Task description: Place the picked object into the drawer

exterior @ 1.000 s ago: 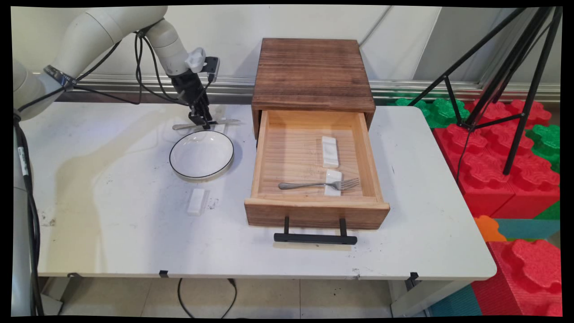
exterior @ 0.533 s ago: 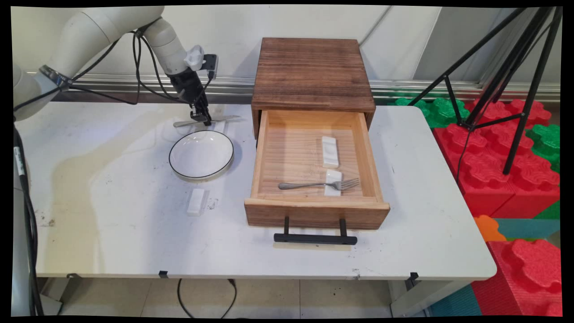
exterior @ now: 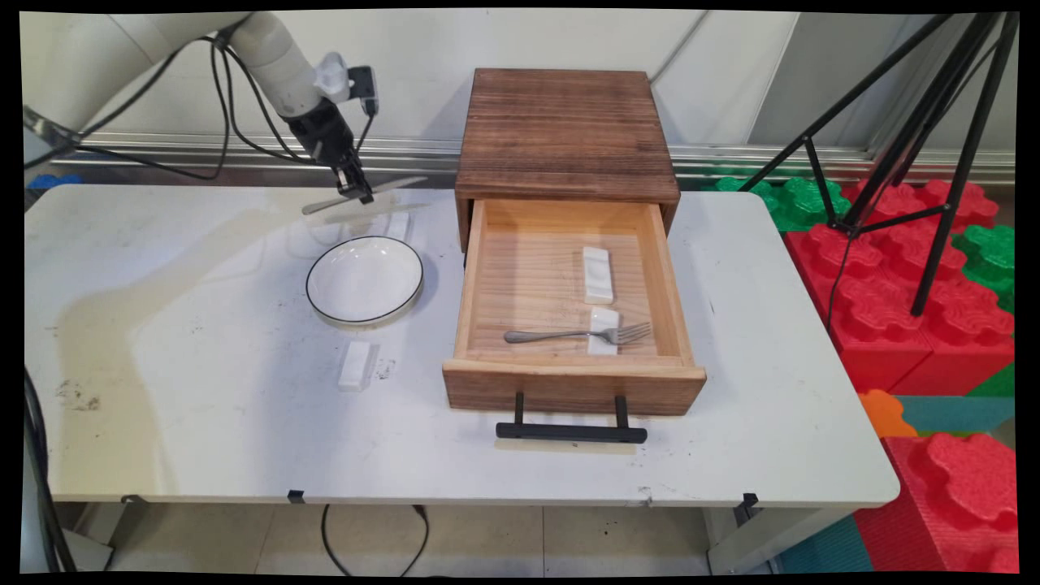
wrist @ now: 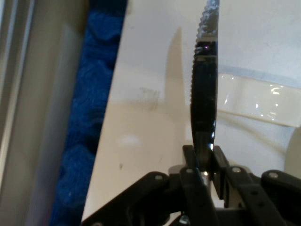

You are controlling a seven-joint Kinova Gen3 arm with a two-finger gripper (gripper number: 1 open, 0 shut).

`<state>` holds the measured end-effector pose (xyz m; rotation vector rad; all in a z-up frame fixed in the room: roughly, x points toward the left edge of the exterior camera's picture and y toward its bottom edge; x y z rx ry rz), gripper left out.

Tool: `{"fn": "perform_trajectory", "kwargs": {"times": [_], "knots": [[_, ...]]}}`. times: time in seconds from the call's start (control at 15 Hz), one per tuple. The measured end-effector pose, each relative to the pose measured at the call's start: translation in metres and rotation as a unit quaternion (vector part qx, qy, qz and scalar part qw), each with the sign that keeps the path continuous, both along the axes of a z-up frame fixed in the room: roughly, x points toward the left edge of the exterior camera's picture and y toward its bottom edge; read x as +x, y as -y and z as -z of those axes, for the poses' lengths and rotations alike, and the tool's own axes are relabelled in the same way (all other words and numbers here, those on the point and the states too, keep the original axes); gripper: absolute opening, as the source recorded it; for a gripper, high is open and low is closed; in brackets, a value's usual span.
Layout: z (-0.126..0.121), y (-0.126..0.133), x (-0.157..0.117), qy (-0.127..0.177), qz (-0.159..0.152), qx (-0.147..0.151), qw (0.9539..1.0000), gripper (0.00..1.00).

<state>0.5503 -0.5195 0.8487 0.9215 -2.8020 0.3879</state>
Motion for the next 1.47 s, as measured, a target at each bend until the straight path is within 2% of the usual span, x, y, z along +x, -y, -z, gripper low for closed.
{"fn": "perform_trajectory", "kwargs": {"times": [0.27, 0.67, 1.0, 1.33, 1.47], "knots": [[-0.036, -0.025, -0.001, 0.001, -0.032, -0.033, 0.9989, 0.0], [-0.091, -0.054, -0.016, -0.006, -0.04, -0.076, 0.9963, 0.0], [-0.134, -0.076, -0.039, -0.017, -0.015, -0.105, 0.9942, 0.0], [-0.161, -0.089, -0.068, -0.035, 0.023, -0.118, 0.9922, 0.0], [-0.172, -0.094, -0.087, -0.047, 0.046, -0.119, 0.9907, 0.0]]}}
